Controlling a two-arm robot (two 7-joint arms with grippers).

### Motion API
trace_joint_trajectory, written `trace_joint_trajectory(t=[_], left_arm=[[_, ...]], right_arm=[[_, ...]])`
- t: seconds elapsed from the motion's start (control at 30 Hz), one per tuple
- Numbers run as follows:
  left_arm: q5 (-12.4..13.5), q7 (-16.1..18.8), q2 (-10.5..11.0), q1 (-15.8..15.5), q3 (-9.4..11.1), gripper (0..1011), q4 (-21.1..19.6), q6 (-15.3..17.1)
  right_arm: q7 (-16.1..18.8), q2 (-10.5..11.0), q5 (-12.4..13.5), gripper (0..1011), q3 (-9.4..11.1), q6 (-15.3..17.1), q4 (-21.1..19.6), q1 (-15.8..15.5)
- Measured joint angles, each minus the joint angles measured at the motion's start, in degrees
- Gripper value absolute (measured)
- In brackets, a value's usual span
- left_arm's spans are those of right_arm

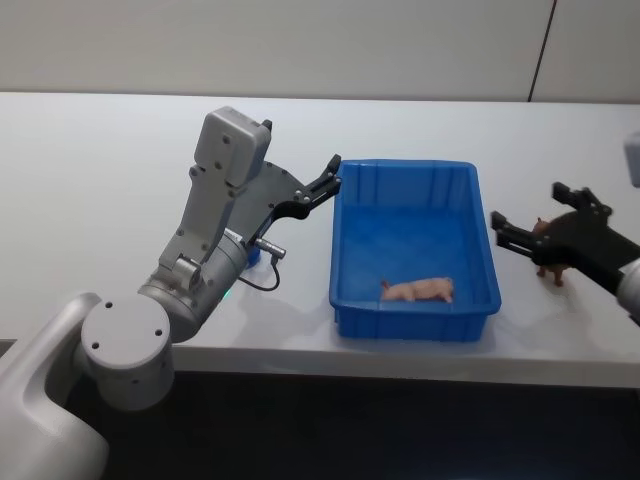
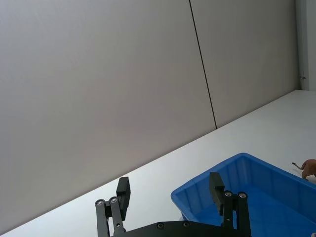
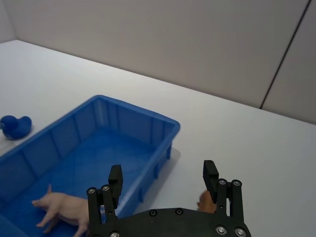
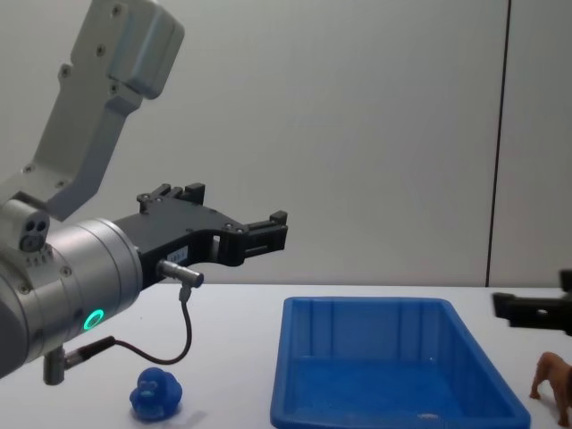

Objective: Pick up the two dolls from the table and place them into the box.

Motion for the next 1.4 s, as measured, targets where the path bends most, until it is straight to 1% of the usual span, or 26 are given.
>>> trace_joint_trajectory(t=[0.1,0.3,0.5,0.7,1.07,1.1,1.13,1.23,1.3,1.4], left_arm=[[0.0,0.0,0.0,0.0,0.0,1001,0.0,0.0],[0.0,0.0,0.0,0.0,0.0,1001,0.0,0.0],[0.0,0.0,0.0,0.0,0.0,1001,0.0,0.0],[0.0,0.0,0.0,0.0,0.0,1001,0.0,0.0],[0.0,0.0,0.0,0.0,0.0,1001,0.0,0.0],[0.0,0.0,0.0,0.0,0.0,1001,0.0,0.0],[0.0,0.0,0.0,0.0,0.0,1001,0.0,0.0],[0.0,0.0,0.0,0.0,0.0,1001,0.0,0.0],[0.0,0.0,0.0,0.0,0.0,1001,0.0,0.0],[0.0,0.0,0.0,0.0,0.0,1001,0.0,0.0]], right_arm=[[-0.9,0.9,0.6,1001,0.7,0.2,-0.1,-0.9],[-1.8,2.0,1.1,1001,1.5,0.6,0.4,-1.7],[-2.0,2.3,0.7,1001,1.6,1.0,2.1,-1.5],[-1.8,1.8,-0.4,1001,1.3,1.4,4.9,-0.4],[-0.4,-0.4,-2.5,999,-0.3,1.3,10.6,2.9],[-0.4,-0.5,-2.7,964,-0.4,1.3,10.9,3.1],[-0.3,-0.6,-2.8,964,-0.5,1.3,11.2,3.3],[-0.2,-1.1,-3.3,880,-0.8,1.2,12.3,4.0],[-0.1,-1.4,-3.6,855,-1.0,1.2,13.0,4.4],[-0.2,-1.7,-4.1,744,-1.2,1.2,13.6,4.9]])
